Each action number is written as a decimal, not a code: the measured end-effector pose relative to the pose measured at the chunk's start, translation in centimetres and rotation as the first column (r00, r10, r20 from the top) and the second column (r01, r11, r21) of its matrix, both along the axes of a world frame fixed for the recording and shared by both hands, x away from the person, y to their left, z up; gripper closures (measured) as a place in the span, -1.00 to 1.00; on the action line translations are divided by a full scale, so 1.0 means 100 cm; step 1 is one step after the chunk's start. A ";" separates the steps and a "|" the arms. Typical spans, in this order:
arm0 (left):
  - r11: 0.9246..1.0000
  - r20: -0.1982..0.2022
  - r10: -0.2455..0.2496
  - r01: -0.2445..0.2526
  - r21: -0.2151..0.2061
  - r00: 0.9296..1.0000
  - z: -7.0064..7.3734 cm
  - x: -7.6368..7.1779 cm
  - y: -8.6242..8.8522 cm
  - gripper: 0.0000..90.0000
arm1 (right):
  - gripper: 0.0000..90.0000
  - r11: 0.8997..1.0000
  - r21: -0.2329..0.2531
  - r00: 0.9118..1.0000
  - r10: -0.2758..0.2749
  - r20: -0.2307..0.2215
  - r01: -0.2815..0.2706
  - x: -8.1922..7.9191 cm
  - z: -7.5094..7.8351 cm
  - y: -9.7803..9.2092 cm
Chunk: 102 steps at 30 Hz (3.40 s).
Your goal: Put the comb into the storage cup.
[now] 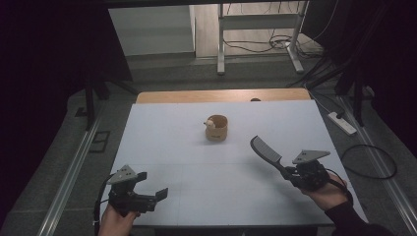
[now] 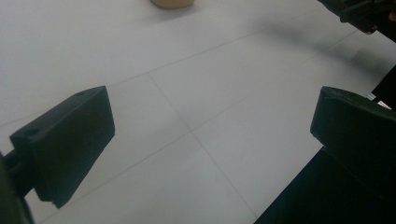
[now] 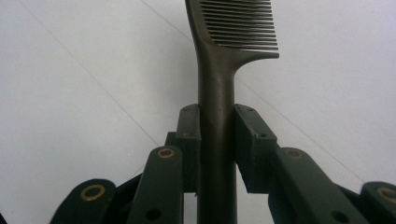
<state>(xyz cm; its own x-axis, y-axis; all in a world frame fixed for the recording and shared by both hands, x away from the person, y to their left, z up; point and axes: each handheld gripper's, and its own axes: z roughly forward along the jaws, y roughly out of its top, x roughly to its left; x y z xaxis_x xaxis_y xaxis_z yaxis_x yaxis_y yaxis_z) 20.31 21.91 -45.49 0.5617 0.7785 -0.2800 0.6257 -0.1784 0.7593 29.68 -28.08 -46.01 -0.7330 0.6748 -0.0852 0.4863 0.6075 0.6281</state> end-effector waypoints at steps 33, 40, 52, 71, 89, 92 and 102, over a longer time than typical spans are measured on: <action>0.984 -0.005 -0.178 0.178 0.010 0.984 0.026 0.069 -0.078 -1.00 | 0.61 0.995 0.056 0.992 0.078 0.095 -0.083 -0.013 0.011 0.005; 0.979 0.001 -0.202 0.202 -0.009 0.979 0.029 0.079 -0.092 -1.00 | 0.61 0.993 0.076 0.990 0.083 0.116 -0.092 -0.015 0.014 0.008; 0.973 0.009 -0.231 0.231 -0.004 0.973 0.039 0.093 -0.111 -0.99 | 0.61 0.989 0.092 0.984 0.102 0.144 -0.115 -0.018 0.017 0.013; 0.947 0.008 -0.322 0.322 -0.004 0.947 0.043 0.116 -0.134 -1.00 | 0.61 0.983 0.102 0.974 0.133 0.183 -0.153 -0.023 0.022 0.026; 0.927 -0.010 -0.369 0.367 -0.078 0.929 0.034 0.119 -0.148 -1.00 | 0.61 0.971 0.107 0.960 0.189 0.206 -0.214 -0.034 0.023 0.044; 0.924 -0.016 -0.372 0.368 -0.100 0.928 0.032 0.119 -0.149 -1.00 | 0.61 0.969 0.104 0.956 0.201 0.212 -0.226 -0.036 0.023 0.047; 0.911 -0.051 -0.391 0.379 -0.159 0.919 0.030 0.121 -0.152 -1.00 | 0.61 0.963 0.101 0.947 0.223 0.230 -0.251 -0.042 0.023 0.056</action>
<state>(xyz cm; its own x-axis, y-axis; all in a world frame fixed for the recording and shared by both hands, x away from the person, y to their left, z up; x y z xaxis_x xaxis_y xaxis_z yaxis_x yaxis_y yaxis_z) 32.40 6.71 -42.53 0.7810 0.4542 -0.4286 0.5899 -0.3114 0.7450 25.46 -22.50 -43.70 -0.8470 0.4992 -0.1829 0.1830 0.5968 0.7812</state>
